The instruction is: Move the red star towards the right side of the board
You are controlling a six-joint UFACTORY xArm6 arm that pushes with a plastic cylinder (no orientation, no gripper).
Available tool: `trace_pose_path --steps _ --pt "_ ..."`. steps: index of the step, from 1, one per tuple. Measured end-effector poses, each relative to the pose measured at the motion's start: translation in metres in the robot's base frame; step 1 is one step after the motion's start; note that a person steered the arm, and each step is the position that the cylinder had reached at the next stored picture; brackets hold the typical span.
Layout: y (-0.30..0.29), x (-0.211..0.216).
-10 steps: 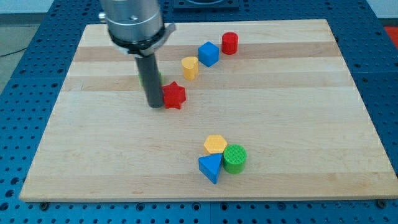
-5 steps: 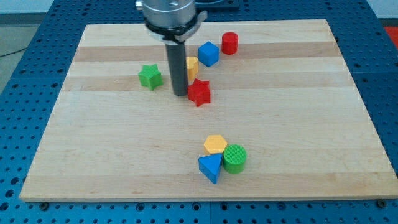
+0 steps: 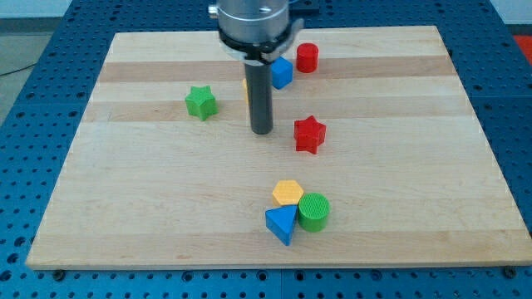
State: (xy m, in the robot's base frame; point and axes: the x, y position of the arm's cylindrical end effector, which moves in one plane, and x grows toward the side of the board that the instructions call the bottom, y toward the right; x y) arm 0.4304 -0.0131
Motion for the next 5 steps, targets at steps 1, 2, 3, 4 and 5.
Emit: trace_pose_path --steps 1,2,3,4,5 --pt "0.016 0.023" --pt "0.019 0.037" --pt "0.048 0.027" --pt "0.086 0.017" --pt "0.121 -0.004"
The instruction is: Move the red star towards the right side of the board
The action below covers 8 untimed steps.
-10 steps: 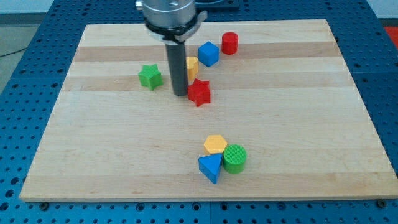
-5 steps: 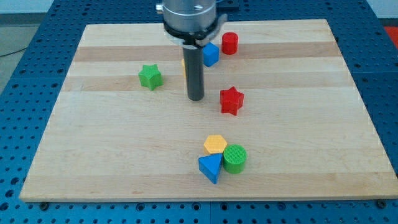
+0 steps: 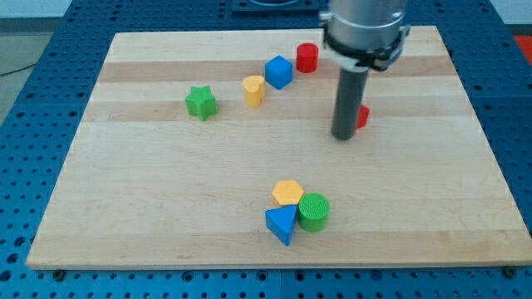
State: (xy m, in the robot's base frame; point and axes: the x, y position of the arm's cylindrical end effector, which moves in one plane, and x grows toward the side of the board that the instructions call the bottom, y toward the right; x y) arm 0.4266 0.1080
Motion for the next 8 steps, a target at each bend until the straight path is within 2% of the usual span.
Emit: trace_pose_path --steps 1,2,3,5,6,7,8 --pt "0.022 -0.022" --pt "-0.018 -0.04" --pt "-0.024 -0.068" --pt "0.043 -0.053" --pt "0.055 -0.052" --pt "0.053 -0.052" --pt "0.019 -0.013"
